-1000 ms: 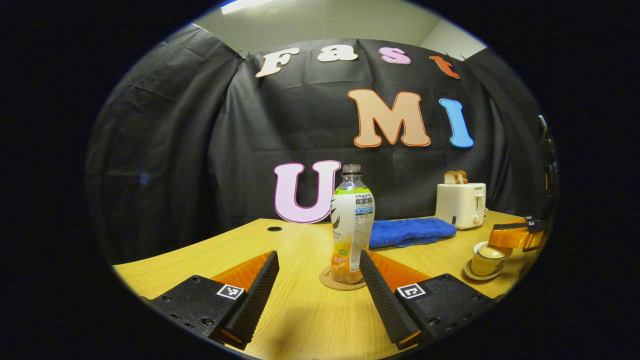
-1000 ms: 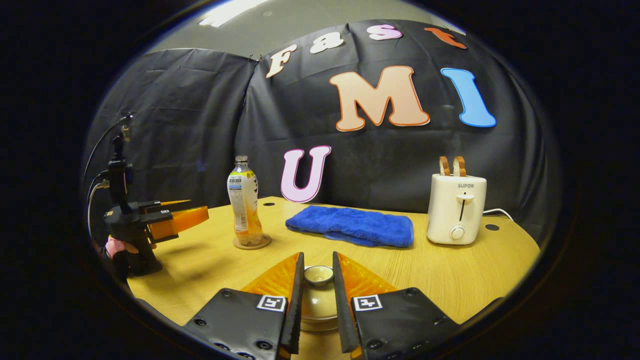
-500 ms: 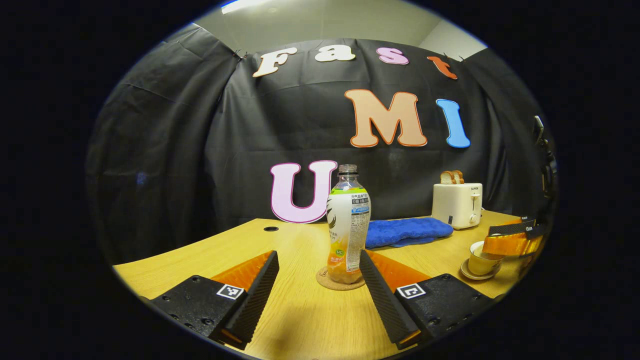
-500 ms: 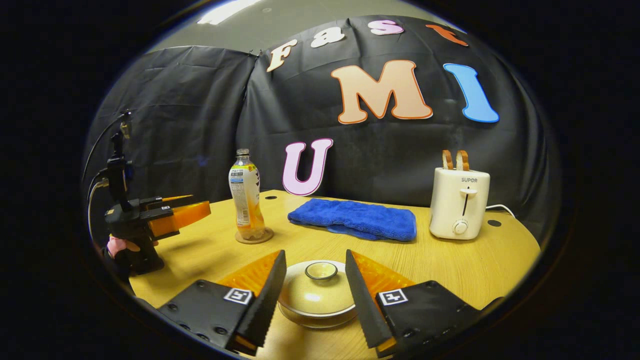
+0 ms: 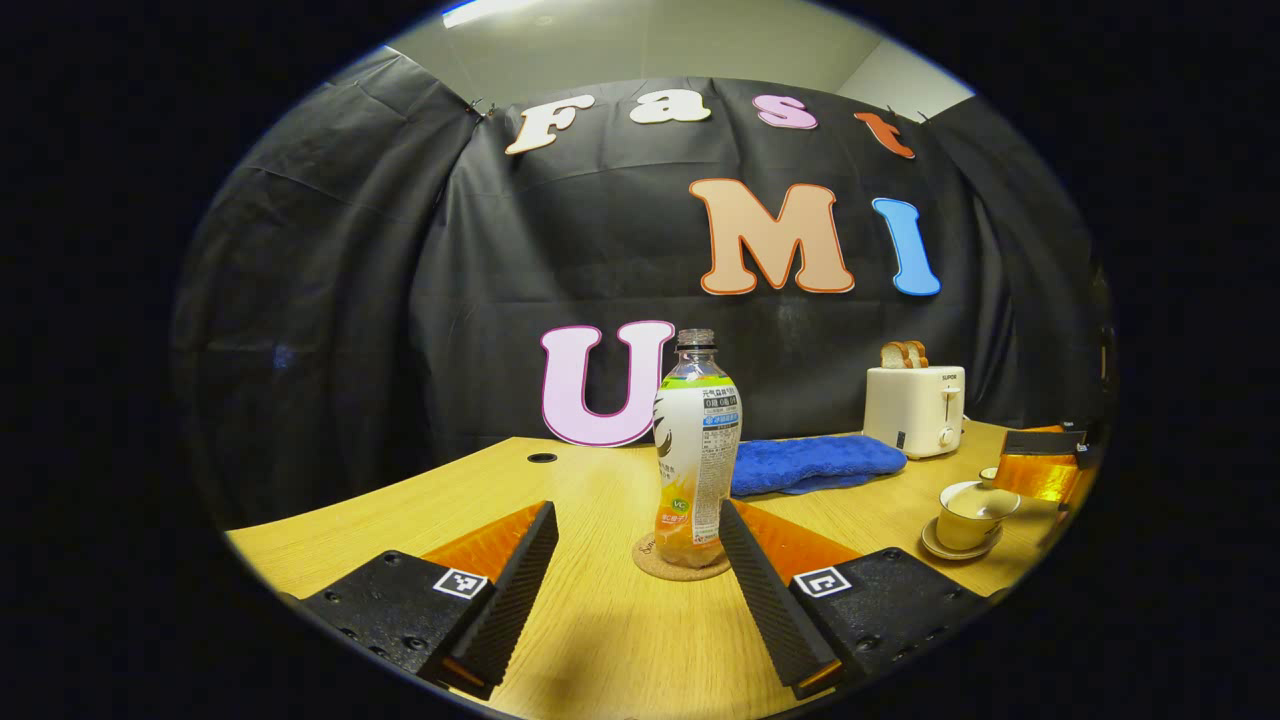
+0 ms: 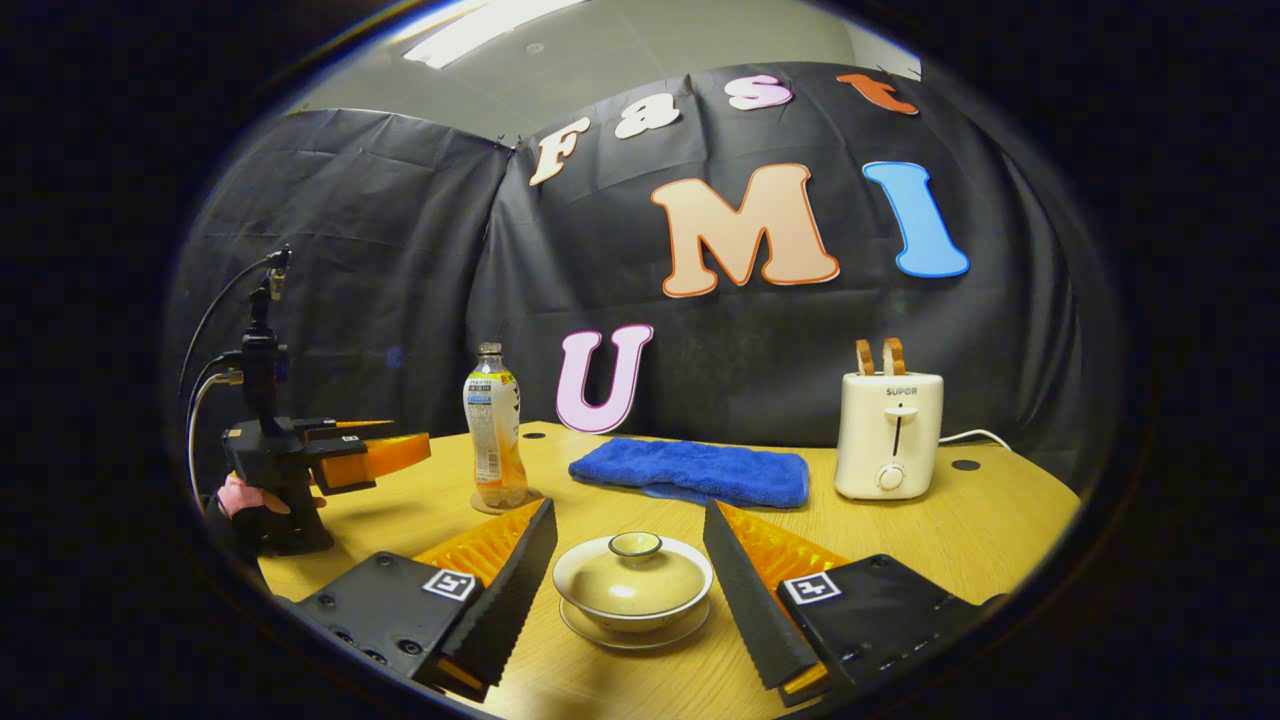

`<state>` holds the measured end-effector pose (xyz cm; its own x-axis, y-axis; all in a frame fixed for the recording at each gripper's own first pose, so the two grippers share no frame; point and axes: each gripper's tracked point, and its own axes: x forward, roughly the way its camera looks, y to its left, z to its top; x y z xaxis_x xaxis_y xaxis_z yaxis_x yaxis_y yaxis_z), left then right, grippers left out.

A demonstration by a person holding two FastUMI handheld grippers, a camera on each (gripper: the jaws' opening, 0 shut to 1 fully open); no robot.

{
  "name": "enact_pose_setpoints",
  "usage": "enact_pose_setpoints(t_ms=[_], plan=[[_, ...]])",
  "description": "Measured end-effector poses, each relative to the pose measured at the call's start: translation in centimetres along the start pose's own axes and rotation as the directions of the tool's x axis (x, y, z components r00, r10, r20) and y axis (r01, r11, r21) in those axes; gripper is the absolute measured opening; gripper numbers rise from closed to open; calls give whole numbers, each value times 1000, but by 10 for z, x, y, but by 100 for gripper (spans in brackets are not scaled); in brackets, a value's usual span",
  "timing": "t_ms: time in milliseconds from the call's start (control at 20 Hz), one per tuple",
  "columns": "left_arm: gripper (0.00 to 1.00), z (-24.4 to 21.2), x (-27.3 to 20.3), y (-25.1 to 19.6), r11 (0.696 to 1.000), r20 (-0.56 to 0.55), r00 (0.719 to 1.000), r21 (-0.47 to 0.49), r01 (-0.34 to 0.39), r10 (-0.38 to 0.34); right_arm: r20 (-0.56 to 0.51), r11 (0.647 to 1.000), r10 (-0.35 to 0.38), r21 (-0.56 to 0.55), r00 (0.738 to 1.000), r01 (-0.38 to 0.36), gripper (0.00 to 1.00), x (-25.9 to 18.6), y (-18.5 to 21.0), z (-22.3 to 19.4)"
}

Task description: Open the teacup lid with one hand, grasp the water bottle and pour water into the teacup with the other hand; after pouring, place the water bottle on the coaster and then close the teacup lid.

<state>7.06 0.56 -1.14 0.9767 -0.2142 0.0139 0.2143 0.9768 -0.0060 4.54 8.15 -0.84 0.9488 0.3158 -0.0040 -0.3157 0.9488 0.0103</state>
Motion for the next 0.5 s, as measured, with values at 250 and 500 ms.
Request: enact_pose_setpoints(t_ms=[250, 500], plan=[[94, 0, 0, 0, 1000, 0, 1000, 0, -1, 1, 0, 998, -57, -1, 998, 57, 95, -22, -16, 0], [94, 0, -1, 1, 1000, -1, 1000, 2, -7, 7, 10, 964, -266, -8, 964, 266, 95, -45, -65, 4]])
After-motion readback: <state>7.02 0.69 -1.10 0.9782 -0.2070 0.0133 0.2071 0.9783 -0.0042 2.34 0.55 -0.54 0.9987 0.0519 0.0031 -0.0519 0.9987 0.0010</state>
